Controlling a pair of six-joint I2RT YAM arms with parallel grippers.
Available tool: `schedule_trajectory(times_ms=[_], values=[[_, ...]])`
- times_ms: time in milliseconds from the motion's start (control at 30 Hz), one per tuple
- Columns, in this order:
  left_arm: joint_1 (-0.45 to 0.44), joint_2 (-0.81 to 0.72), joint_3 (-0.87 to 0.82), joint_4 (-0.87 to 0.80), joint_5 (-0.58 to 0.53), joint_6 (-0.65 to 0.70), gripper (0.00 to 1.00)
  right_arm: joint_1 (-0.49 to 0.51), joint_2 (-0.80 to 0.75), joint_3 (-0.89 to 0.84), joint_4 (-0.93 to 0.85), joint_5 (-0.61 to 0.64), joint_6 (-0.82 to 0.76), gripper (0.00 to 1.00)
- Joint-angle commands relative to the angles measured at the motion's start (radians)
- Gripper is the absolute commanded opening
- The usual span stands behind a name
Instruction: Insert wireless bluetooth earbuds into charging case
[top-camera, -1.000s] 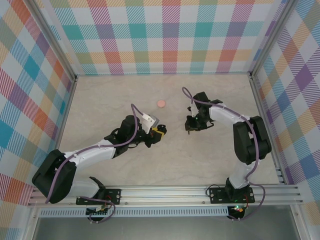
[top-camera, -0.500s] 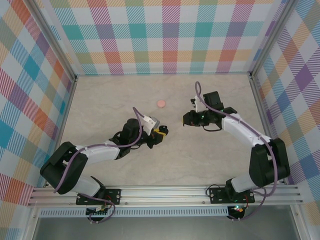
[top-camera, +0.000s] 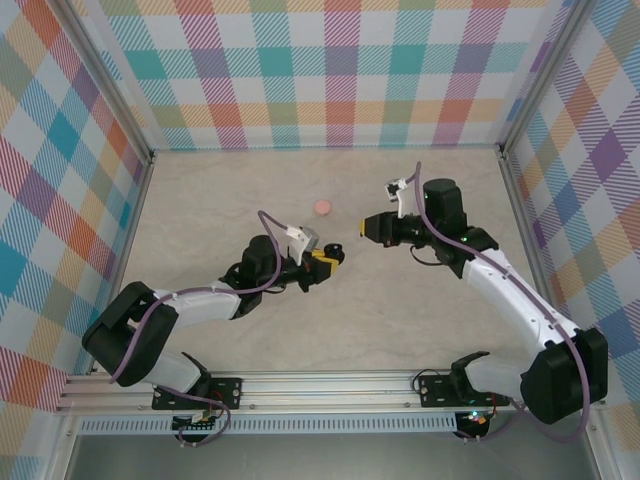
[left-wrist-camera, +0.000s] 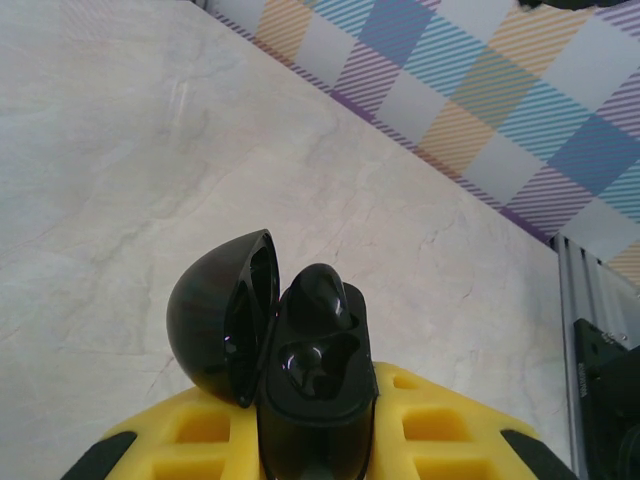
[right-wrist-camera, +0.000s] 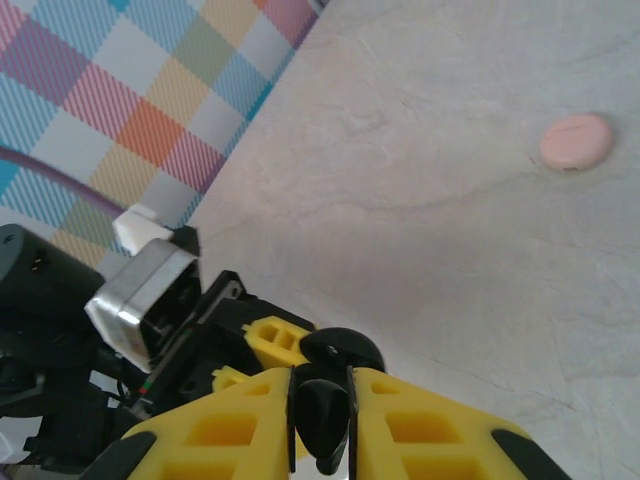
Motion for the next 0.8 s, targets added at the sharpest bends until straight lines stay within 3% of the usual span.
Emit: schedule_trajectory(times_ms=[0, 767], values=[[-0.021, 0.001, 0.059, 0.062, 0.043, -0.055, 0.11, 0.026, -0.025, 0.019, 0.035, 0.009, -0.027, 0.21], [-0.027, -0.045, 0.161, -0.025, 0.142, -0.132, 0.12, 0.123, -0.037, 0.057, 0.027, 0.070, -0.087, 0.23]])
